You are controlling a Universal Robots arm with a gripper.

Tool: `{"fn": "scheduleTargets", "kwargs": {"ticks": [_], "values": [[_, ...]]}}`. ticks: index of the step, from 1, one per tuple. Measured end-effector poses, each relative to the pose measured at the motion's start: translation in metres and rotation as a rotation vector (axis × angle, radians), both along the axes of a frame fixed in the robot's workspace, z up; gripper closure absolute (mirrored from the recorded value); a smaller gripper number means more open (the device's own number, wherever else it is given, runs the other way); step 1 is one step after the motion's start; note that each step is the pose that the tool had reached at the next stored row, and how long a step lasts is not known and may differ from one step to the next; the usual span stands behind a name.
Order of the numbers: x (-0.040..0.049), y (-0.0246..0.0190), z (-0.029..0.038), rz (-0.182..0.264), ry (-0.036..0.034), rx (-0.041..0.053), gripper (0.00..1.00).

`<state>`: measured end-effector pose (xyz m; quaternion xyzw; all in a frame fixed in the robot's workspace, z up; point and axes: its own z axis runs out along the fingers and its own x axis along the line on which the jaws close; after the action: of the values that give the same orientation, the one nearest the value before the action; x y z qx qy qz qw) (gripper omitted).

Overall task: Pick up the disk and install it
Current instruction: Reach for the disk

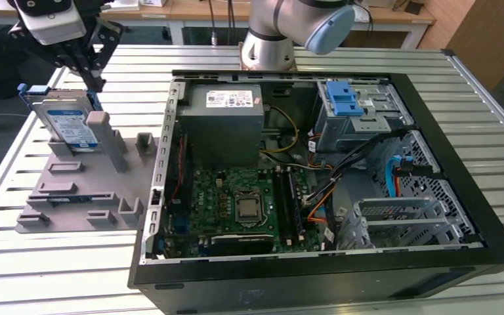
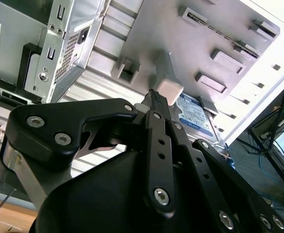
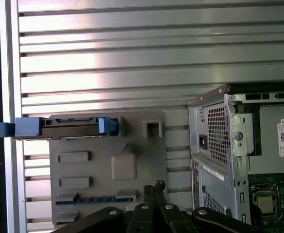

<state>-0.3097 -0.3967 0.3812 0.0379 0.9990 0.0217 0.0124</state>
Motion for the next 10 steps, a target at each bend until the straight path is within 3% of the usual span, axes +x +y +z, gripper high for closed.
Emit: {"fn": "scheduleTargets", "kwargs": {"ticks": [10], "values": [[-0.0077, 0.0001, -0.0007, 0.000, 0.0004, 0.0000, 0.89]]}}
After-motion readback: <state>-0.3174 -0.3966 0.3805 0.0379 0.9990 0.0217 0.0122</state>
